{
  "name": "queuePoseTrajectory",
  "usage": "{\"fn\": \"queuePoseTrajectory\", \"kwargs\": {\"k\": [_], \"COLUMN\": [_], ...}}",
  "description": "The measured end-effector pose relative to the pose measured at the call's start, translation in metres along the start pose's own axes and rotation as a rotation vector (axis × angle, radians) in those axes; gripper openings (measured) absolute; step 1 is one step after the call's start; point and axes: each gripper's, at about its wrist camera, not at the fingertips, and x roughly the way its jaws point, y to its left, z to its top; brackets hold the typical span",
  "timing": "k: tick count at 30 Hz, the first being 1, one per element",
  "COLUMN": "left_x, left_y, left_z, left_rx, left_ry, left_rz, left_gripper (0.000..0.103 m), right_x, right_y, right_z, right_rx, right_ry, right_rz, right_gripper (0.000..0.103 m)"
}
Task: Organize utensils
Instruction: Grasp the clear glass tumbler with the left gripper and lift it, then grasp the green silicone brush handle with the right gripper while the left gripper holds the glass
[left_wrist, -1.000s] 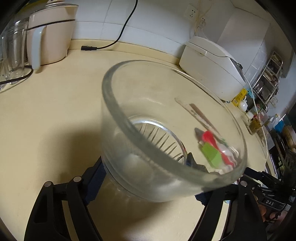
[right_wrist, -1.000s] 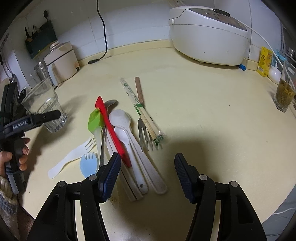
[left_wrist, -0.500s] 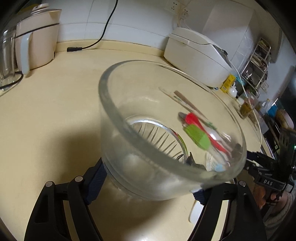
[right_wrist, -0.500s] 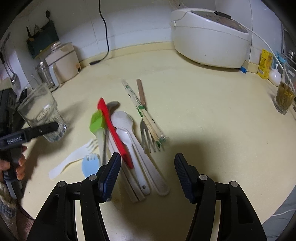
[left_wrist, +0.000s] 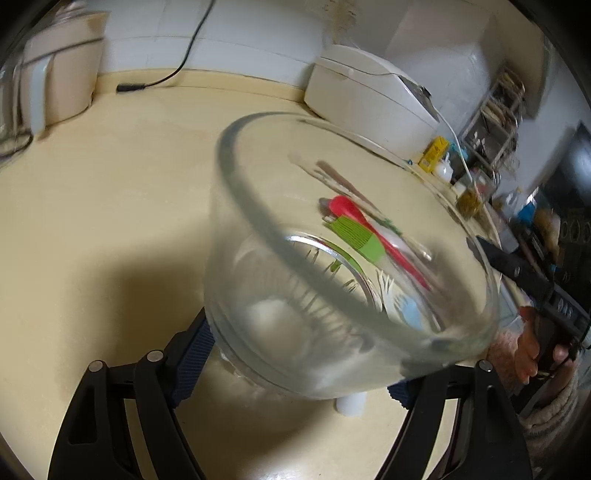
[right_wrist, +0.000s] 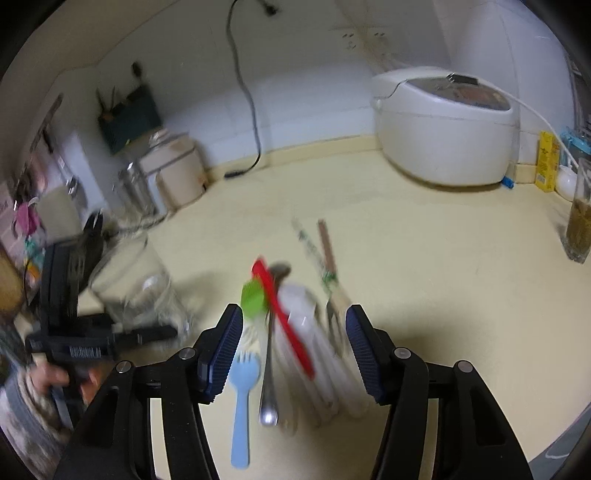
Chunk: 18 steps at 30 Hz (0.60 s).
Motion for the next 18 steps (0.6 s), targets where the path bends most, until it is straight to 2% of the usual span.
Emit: {"fn": "queuePoseTrajectory", "kwargs": {"k": [3,5,7,9,11,14,16,18], "left_x": [0.0,0.0,-0.001,-0.001,-0.002,-0.004,-0.005,-0.006], "left_y": [0.001,-0.001,0.0,0.001,0.0,0.0,-0.001,-0.003], "left_z": [0.0,-0.001,-0.001,-0.001,-0.002,-0.003,-0.004,-0.005], "left_rx": [-0.014,-0.005,-0.009,-0.012,-0.013,-0.021,-0.026,-0.029], "left_ry": [-0.006,-0.003,-0.004,-0.005,-0.006,-0.011,-0.013,-0.014], "left_rz": [0.012,0.022,0.016,0.019,0.024,0.031,0.034,0.037], "left_gripper": [0.083,0.083,0.083,0.083,0.083,0.083,0.083,0.083], "right_x": [0.004,0.012,0.029,0.054,0.075,0.094,0.11,0.117], "right_y": [-0.01,-0.018,-0.022,-0.017,-0.01,-0.008,-0.005,0.0], "right_z": [0.034,0.061,0.091,0.117,0.129,0.118,0.1,0.091], "right_rx": [0.049,0.076,0.103,0.084,0.044,0.059,0.021,-0.026], "right_ry": [-0.021,-0.032,-0.007,0.044,0.042,0.033,0.138,0.182], "right_rz": [-0.004,0.044,0.132,0.164,0.194,0.238,0.251,0.251], "right_gripper": [0.058,0.059,0.059,0.059,0.058,0.058,0.057,0.054]}}
